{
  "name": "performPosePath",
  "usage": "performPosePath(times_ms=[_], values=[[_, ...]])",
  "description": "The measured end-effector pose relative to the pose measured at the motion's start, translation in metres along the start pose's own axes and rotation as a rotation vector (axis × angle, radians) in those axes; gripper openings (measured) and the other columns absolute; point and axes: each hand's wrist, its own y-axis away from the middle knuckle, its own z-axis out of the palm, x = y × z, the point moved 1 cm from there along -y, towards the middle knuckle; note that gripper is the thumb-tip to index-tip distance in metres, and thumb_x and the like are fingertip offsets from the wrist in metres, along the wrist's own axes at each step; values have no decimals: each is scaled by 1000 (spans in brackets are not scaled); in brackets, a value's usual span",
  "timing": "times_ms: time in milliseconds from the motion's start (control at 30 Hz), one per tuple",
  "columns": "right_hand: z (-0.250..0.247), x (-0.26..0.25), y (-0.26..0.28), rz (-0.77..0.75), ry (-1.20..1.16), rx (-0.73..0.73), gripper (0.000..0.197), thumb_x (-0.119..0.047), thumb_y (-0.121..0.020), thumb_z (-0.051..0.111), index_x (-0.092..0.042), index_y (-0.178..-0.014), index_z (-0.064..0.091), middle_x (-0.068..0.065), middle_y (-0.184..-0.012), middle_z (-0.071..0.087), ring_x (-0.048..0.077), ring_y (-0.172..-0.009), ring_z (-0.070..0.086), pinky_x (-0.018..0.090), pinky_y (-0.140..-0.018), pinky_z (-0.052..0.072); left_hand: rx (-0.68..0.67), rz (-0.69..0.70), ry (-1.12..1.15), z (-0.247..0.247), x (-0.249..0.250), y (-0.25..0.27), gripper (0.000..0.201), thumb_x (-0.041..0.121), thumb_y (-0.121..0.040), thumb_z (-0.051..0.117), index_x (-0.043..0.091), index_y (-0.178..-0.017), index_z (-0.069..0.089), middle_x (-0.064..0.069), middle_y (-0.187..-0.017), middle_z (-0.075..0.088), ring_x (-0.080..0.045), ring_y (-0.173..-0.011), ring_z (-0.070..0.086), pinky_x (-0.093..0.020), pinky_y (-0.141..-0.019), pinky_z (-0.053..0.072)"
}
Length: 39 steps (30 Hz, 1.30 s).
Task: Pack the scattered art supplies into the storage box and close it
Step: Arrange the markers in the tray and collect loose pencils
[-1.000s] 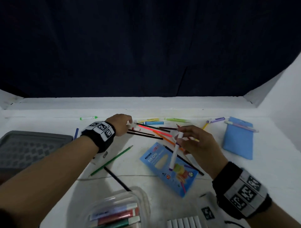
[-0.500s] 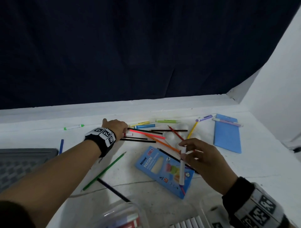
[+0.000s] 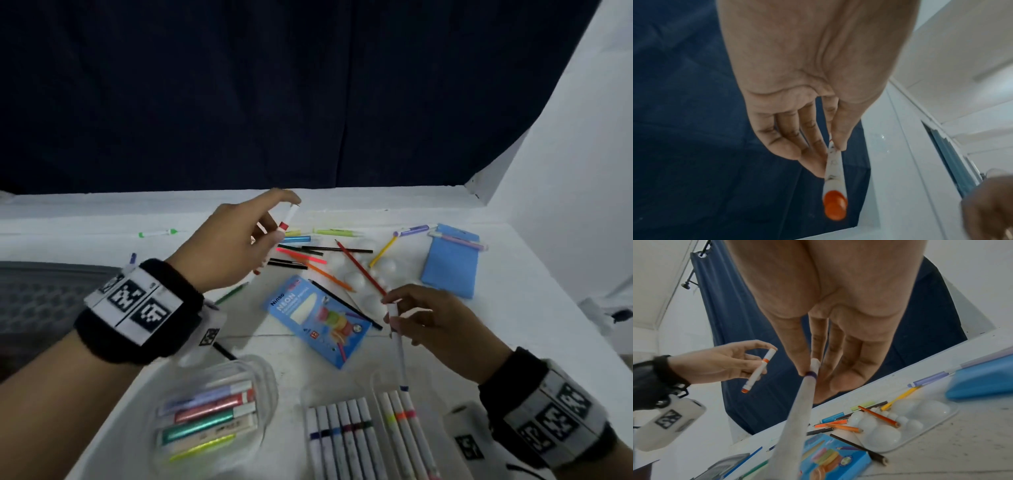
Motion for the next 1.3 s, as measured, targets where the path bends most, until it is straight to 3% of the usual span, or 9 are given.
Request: performPosePath(times_ms=[133,333,533,600,733,867,1000,1133,1300], values=[[-18,21,22,74,3,-140,17,-11,-87,70,-24,-98,65,6,-85,67,19,-68,71,35,-62,56,-7,-75,261,26,61,55,38,25,-92,69,40,-122,52,4,-80,70,-13,-73,70,-29,-73,55],[-24,59,52,100,-34,-233,16,-4,-82,73,-15,-90,67,2,-73,62,21,-60,68,36,-61,60,-63,-251,464,129,114,105,38,18,-89,74,33,-114,51,-10,-78,69,-18,-67,68,-30,-70,54],[-20,80,55,112,-77,-310,21,-2,-76,78,-2,-94,68,5,-68,60,24,-61,68,38,-67,61,-107,-357,294,210,127,115,37,20,-88,75,31,-111,48,-2,-77,72,-8,-60,65,-26,-66,58],[-20,82,55,56,1,-339,23,-5,-77,78,-4,-98,69,2,-71,63,20,-64,69,38,-71,61,-128,-376,271,221,128,114,37,20,-87,76,29,-113,51,0,-81,71,-1,-60,64,-18,-62,55],[-20,85,51,-44,219,-375,27,-17,-81,75,-17,-108,69,0,-89,68,16,-80,66,22,-72,54,-156,-394,166,230,128,108,42,35,-84,78,26,-120,59,8,-82,66,3,-62,60,-7,-60,44],[-20,86,49,-65,350,-377,32,-21,-86,69,-24,-117,63,-5,-102,63,9,-87,56,18,-82,45,-227,-389,71,229,127,103,57,50,-83,74,28,-131,57,9,-93,67,-1,-75,60,-12,-71,48],[-26,86,50,-124,454,-413,48,-32,-82,74,-26,-126,57,-4,-115,53,8,-94,49,19,-85,40,-348,-303,-184,221,127,100,64,57,-82,71,30,-136,52,4,-116,54,-13,-103,50,-31,-92,47],[-24,89,57,-169,623,-510,77,-51,-74,77,-23,-138,46,-5,-130,45,15,-119,43,30,-103,37,-404,-268,-272,225,125,101,70,61,-79,71,32,-138,49,3,-122,48,-17,-109,42,-37,-95,45],[-21,84,62,-177,771,-504,82,-57,-74,73,-27,-142,39,-6,-135,45,17,-124,43,38,-104,38,-389,-244,-375,228,123,101,76,66,-75,70,34,-139,44,4,-121,51,-18,-107,44,-38,-90,43]])
